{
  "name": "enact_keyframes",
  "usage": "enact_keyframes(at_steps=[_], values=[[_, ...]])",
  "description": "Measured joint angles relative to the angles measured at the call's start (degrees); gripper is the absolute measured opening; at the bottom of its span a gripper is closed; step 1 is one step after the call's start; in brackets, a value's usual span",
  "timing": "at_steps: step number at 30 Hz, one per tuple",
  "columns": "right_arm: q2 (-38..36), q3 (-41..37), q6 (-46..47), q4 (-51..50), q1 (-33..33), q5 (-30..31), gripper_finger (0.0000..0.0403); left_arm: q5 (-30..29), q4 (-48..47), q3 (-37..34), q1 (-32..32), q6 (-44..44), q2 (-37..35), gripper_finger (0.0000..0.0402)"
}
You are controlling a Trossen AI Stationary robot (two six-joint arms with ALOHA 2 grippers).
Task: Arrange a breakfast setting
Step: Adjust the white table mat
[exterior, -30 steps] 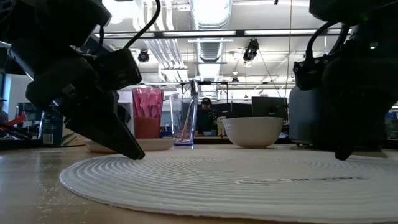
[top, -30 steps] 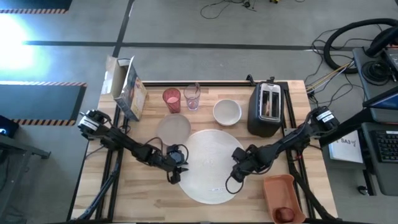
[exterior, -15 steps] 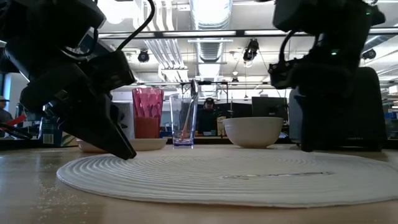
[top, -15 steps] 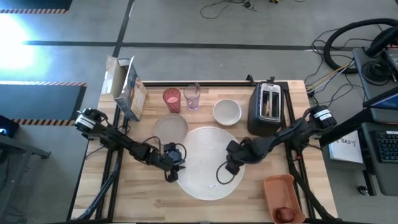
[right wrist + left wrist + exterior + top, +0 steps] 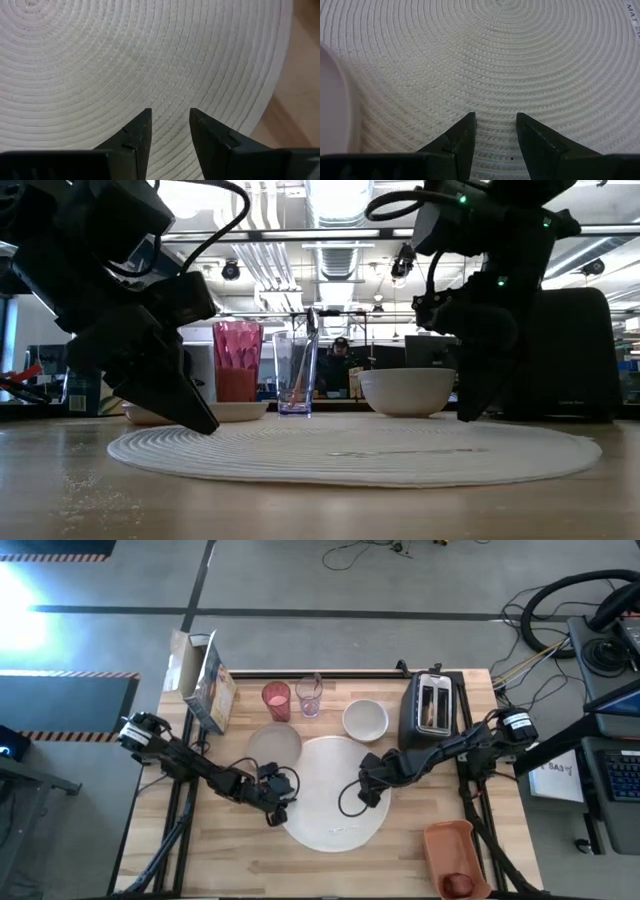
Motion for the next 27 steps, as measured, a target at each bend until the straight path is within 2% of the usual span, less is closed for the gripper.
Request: enact_keyframes(at_steps=[3,7,11,20,24,27], values=[[0.00,0.00,-0.07,0.01,-0.59,0.03,0.0122,-0.10,-0.82,-0.03,0.63,-0.01,-0.44,0.0128],[0.00,0.00,-0.59,0.02,-0.69,0.01,0.0122,-3.99,-4.24,-0.03,1.41,-2.55,-1.06,0.0128],[0.00,0.00,-0.57,0.04,-0.67,-0.02,0.0122,-4.91,-4.81,-0.08,1.78,-3.26,-1.41,0.0128],[-0.01,0.00,-0.42,-0.03,-0.60,-1.08,0.0122,-2.16,-3.32,-0.20,1.78,-2.84,-3.63,0.0128],[-0.57,0.77,-0.68,-0.38,-0.60,-4.53,0.0122,-1.19,-3.34,0.55,1.64,-1.41,-7.34,0.0128],[-0.87,2.01,-2.05,-0.43,-0.45,-4.58,0.0122,-1.09,-3.50,0.71,1.56,-0.42,-11.01,0.0128]])
